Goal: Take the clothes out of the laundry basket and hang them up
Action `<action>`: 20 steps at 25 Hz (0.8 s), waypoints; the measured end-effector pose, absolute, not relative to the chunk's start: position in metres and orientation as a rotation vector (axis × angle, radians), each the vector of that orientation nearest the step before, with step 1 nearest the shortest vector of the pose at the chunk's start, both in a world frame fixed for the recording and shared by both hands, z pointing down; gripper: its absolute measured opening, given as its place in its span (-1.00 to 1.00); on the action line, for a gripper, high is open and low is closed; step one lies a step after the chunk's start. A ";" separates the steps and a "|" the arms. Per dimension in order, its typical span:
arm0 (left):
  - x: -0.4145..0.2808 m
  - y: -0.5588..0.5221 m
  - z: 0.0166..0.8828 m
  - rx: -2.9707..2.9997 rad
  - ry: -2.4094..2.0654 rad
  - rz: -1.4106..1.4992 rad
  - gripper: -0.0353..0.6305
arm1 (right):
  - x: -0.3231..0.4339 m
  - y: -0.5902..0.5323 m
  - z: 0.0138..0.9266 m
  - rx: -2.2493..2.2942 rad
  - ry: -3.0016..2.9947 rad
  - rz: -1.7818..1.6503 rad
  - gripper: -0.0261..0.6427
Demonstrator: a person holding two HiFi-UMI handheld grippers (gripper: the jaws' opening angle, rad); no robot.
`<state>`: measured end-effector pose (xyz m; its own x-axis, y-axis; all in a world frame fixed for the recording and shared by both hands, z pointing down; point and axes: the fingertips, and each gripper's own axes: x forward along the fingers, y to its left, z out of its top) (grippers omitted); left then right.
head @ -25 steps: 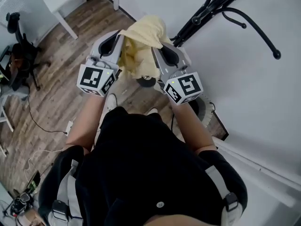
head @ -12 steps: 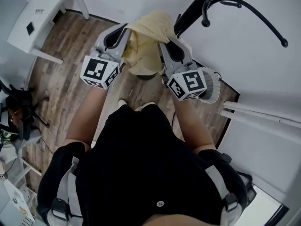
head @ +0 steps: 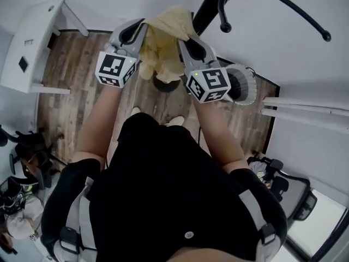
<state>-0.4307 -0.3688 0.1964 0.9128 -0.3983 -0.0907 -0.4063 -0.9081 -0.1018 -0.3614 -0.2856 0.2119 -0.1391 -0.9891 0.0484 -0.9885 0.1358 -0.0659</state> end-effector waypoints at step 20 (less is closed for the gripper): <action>-0.331 -0.419 0.342 -3.132 -0.012 -0.196 -0.86 | -0.288 -0.310 0.344 -2.559 1.551 -0.531 -0.81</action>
<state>-0.3313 -0.4193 0.3424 0.9922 0.0077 0.1245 0.0081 -1.0000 -0.0031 -0.2876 -0.3104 0.3443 0.4198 -0.8750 0.2412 -0.8393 -0.4754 -0.2636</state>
